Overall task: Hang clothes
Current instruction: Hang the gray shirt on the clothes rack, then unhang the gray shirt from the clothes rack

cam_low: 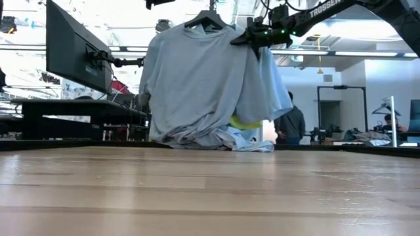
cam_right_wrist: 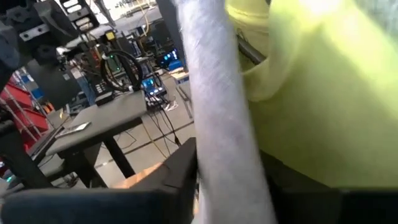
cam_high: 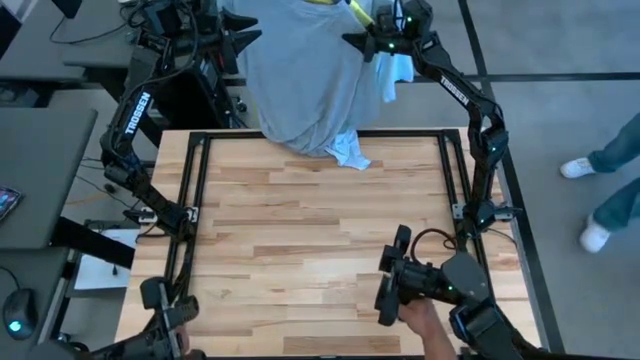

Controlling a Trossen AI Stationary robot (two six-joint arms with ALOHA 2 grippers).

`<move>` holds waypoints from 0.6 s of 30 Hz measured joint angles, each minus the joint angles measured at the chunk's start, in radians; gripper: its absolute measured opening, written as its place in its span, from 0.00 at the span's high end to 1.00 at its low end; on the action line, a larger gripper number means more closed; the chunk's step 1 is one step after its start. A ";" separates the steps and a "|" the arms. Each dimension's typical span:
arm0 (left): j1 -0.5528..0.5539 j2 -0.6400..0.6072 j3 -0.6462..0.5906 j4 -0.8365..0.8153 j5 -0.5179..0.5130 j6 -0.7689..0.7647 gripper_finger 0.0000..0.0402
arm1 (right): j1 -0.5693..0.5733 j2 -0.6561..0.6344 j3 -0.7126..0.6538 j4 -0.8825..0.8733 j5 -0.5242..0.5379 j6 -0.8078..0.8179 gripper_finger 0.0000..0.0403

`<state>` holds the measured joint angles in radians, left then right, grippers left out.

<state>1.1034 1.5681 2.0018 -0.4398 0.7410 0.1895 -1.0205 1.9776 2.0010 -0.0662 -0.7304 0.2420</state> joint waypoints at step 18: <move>-0.030 0.005 -0.068 -0.354 -0.208 0.156 0.65 | 0.024 -0.322 0.000 -1.086 0.350 -0.466 0.48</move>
<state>1.0735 1.5726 1.9333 -0.7938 0.5330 0.3453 -0.9963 1.6556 2.0006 -1.1520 -0.3802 -0.2243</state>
